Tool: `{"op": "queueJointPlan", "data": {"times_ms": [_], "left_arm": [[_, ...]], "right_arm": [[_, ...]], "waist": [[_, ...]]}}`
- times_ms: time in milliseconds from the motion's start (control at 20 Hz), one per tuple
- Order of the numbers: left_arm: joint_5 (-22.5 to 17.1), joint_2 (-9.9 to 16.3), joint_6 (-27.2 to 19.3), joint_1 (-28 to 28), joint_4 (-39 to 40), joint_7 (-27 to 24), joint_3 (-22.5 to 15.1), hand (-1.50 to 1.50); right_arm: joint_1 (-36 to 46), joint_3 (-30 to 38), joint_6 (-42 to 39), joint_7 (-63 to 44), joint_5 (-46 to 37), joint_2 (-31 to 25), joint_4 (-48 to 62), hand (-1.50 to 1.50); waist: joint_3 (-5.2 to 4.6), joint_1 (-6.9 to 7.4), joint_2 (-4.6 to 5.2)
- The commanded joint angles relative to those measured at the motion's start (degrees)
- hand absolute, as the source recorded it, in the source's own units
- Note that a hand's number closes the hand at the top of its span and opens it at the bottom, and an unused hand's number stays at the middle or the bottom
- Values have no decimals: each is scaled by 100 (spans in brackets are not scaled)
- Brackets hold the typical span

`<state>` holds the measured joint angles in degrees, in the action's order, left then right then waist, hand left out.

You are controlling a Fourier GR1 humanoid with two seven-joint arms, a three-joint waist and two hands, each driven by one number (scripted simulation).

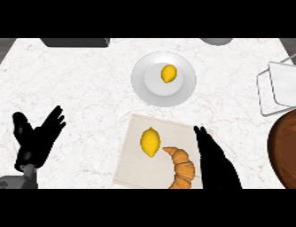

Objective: Pick the croissant from the placemat and place it in the tiered shelf

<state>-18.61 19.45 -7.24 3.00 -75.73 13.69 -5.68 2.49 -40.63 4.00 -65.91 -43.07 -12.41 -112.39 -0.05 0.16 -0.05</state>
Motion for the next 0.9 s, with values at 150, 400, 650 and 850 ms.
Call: {"op": "queueJointPlan", "data": {"times_ms": [150, 400, 650, 850], "left_arm": [[219, -140, -81, -144, -159, 23, -63, 0], [234, -223, -135, -126, -378, 233, 3, 0], [64, 32, 281, 12, -110, 192, 335, 0], [388, -226, -2, -77, -355, 269, 119, 0]], "right_arm": [[319, 165, -446, -904, -639, 789, 547, -150], [-312, -58, -371, -691, -1066, 936, 502, -150], [-345, 80, -189, -384, -1316, 1225, 1250, -150], [-288, 602, -291, 0, -1359, 1117, 1482, -150]], "waist": [[2, 9, 3], [4, -19, -4], [4, -10, 2], [5, -11, 2]]}}
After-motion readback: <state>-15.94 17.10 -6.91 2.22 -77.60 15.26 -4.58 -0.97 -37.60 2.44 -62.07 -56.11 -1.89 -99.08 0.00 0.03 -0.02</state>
